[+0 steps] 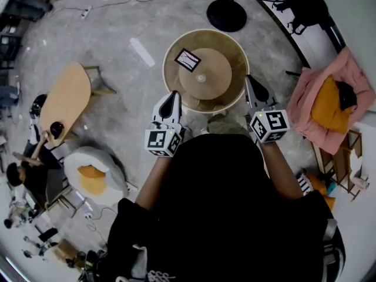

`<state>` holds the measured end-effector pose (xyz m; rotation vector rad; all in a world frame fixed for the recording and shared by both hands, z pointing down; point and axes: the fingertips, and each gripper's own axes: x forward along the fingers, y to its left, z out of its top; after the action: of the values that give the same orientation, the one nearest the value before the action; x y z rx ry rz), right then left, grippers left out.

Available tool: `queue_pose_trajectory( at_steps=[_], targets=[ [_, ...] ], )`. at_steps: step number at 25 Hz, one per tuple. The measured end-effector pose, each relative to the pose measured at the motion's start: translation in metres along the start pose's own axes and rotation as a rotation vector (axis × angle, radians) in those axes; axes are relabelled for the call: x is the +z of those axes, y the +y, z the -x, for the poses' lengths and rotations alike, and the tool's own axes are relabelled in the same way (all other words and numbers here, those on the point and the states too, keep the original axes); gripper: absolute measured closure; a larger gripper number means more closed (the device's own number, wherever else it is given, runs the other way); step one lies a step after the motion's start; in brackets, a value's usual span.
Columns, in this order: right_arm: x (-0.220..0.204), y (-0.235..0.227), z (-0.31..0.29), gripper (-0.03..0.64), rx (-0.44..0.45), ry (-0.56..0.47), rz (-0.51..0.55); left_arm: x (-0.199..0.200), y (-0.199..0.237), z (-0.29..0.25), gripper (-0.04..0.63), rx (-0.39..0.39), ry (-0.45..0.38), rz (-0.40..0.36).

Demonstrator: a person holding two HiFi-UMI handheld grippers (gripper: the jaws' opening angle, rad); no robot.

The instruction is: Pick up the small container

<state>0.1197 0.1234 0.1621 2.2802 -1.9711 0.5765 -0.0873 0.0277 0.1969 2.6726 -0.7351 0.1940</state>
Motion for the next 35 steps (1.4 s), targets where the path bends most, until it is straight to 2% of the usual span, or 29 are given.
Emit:
queue_pose_trajectory(
  at_steps=[8, 12, 17, 19, 21, 25, 31, 33, 35],
  targets=[
    [-0.009, -0.017, -0.025, 0.600, 0.171, 0.049, 0.072, -0.039, -0.014, -0.031, 0.571, 0.103, 0.082, -0.054],
    [-0.029, -0.023, -0.038, 0.600, 0.205, 0.109, 0.089, -0.070, -0.005, -0.042, 0.571, 0.161, 0.112, -0.026],
    [-0.053, -0.017, -0.064, 0.600, 0.216, 0.166, -0.011, -0.127, 0.027, -0.053, 0.571, 0.229, 0.176, -0.018],
    [-0.054, -0.014, -0.067, 0.600, 0.212, 0.165, -0.037, -0.150, 0.032, -0.064, 0.571, 0.214, 0.208, -0.012],
    [-0.068, -0.011, -0.077, 0.600, 0.217, 0.180, -0.010, -0.175, 0.041, -0.078, 0.571, 0.201, 0.229, -0.002],
    [-0.125, -0.006, -0.108, 0.600, 0.262, 0.246, 0.081, -0.221, 0.059, -0.107, 0.571, 0.165, 0.217, 0.023],
    [-0.215, -0.005, -0.153, 0.600, 0.304, 0.352, 0.111, -0.307, 0.080, -0.149, 0.561, 0.073, 0.300, -0.019],
    [-0.240, -0.006, -0.164, 0.600, 0.311, 0.370, 0.116, -0.332, 0.089, -0.162, 0.427, 0.044, 0.321, -0.028],
    [-0.262, -0.009, -0.170, 0.600, 0.314, 0.395, 0.109, -0.357, 0.093, -0.174, 0.375, 0.018, 0.345, -0.035]
  ],
)
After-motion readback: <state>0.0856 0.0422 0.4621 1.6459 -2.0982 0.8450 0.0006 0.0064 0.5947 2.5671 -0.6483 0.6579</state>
